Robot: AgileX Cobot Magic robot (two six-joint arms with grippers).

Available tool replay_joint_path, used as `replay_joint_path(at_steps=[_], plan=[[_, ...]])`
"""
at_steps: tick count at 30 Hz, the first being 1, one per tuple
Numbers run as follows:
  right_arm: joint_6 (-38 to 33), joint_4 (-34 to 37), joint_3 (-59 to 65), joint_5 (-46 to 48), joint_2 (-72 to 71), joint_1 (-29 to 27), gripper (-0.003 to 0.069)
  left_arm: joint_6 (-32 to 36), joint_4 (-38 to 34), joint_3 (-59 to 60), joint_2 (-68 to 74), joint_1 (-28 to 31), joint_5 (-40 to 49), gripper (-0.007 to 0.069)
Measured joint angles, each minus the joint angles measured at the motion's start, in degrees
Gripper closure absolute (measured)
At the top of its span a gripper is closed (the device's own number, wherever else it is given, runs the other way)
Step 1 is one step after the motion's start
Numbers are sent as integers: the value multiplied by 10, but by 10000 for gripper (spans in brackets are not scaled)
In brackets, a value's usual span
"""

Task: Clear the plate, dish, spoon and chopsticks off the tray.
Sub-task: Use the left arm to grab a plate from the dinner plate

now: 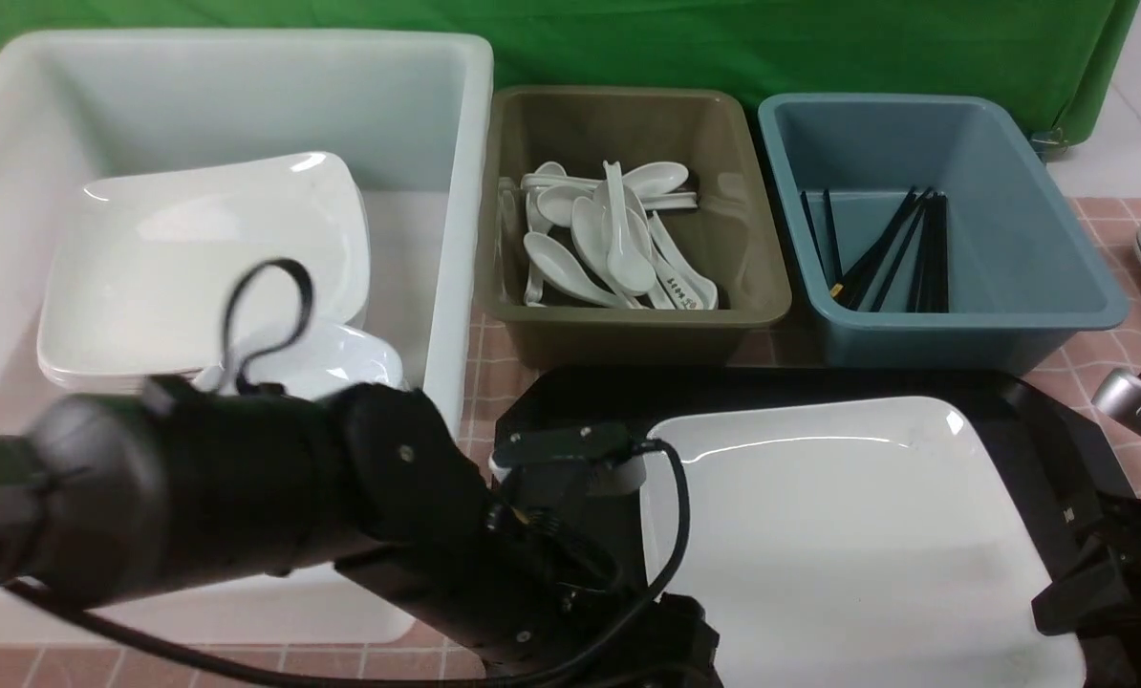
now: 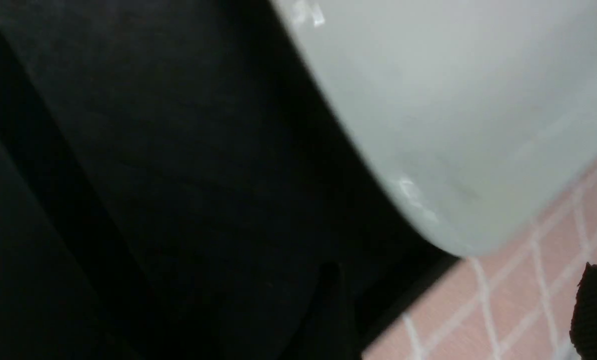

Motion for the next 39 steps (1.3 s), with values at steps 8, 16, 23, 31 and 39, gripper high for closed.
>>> replay_joint_path(at_steps=[8, 16, 23, 31, 39], plan=[[0, 0, 0, -1, 0, 0, 566, 1, -26, -1, 54, -3, -52, 58], [0, -1, 0, -1, 0, 0, 566, 4, -33, -1, 58, -5, -122, 58], [0, -1, 0, -1, 0, 4, 566, 114, -116, -1, 67, -5, -157, 58], [3, -8, 0, 1, 5, 21, 566, 225, -272, -18, 102, -3, -141, 58], [14, -41, 0, -16, 5, 35, 562, 299, -348, -31, 116, 4, -120, 73]])
